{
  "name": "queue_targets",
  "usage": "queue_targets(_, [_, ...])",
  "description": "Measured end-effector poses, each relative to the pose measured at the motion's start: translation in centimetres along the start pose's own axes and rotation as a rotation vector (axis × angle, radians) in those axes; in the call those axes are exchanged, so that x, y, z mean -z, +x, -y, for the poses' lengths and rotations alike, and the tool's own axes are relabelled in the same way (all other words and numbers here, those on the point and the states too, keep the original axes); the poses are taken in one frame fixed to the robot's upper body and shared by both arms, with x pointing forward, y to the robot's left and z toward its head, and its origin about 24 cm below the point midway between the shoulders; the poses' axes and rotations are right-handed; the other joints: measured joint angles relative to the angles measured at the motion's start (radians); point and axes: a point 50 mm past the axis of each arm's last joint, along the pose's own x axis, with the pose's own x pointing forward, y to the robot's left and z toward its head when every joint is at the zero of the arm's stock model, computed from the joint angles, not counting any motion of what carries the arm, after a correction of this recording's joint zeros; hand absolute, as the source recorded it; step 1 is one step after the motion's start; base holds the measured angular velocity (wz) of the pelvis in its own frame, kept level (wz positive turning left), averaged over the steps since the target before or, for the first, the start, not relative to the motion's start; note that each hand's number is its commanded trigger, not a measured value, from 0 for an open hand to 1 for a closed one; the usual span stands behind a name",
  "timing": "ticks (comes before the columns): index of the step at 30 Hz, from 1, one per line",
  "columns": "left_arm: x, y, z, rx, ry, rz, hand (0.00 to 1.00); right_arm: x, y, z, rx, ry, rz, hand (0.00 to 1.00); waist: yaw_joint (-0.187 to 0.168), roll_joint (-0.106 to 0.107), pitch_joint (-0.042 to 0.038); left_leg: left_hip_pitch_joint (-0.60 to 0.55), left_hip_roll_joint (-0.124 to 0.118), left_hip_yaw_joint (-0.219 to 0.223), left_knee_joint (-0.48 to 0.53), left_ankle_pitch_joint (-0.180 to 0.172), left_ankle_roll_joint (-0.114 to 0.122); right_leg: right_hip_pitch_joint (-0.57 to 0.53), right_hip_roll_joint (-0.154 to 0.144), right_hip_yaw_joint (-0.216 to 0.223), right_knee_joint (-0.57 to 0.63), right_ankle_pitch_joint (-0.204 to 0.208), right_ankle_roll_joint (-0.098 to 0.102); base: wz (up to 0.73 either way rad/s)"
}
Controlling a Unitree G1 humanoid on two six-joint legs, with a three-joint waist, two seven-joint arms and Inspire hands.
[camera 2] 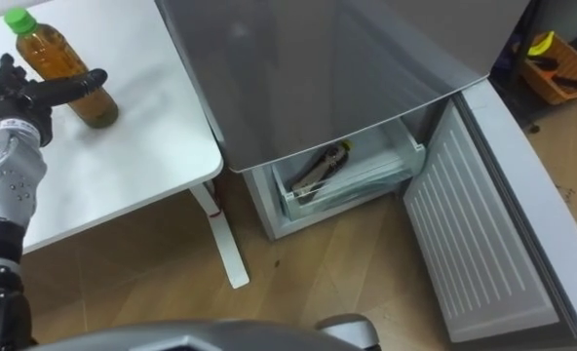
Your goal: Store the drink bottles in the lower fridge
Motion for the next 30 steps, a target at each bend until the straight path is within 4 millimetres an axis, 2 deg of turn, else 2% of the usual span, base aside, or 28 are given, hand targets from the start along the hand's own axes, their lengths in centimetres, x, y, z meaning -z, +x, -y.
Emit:
queue_targets(13, [-0.5,0.3,0.2,0.020,-0.014,0.006,0.00,-0.1,0.0,0.3,0.004,0.034,0.008,0.00,-0.002,0.004,-0.0002,-0.002,0.000,0.001,-0.001,0.000,0.000,-0.010,0.002,0.010,0.011,0.000,0.000,-0.01])
queue_targets(22, [-3.6,1.1,0.4,0.042,0.005,0.072,0.00,-0.2,0.0,0.2,0.000,0.000,0.004,0.00,-0.011,0.001,0.0010,-0.004,0.000,0.001,-0.002,0.000,0.000,-0.010,0.005,0.019,0.010,0.000,0.000,-0.01])
queue_targets(24, [-3.7,1.1,0.2,0.039,0.009,0.071,0.54,-0.2,0.0,0.2,0.001,0.000,0.005,0.00,-0.019,0.002,0.0005,-0.004,0.000,0.001,-0.004,0.000,0.000,-0.012,0.005,0.020,0.010,0.000,0.000,0.00])
queue_targets(27, [-3.5,1.1,0.2,0.039,0.011,0.061,0.95,-0.2,0.0,0.2,0.002,-0.001,0.004,0.00,-0.021,0.003,0.0000,0.000,0.000,0.002,-0.003,0.000,0.000,-0.013,0.005,0.024,0.010,0.000,0.000,-0.02])
queue_targets(28, [-3.5,1.1,0.2,0.039,0.012,0.061,1.00,-0.2,0.0,0.2,0.001,-0.001,0.003,0.00,-0.021,0.003,0.0000,0.000,0.000,0.002,-0.003,0.000,0.000,-0.013,0.005,0.025,0.010,0.000,0.000,0.00])
queue_targets(30, [-3.5,1.1,0.2,0.043,0.012,0.060,1.00,-0.2,0.0,0.2,0.000,-0.001,0.002,0.00,-0.021,0.003,0.0002,0.002,0.000,0.002,-0.003,0.000,0.000,-0.014,0.005,0.027,0.010,0.000,0.000,0.00])
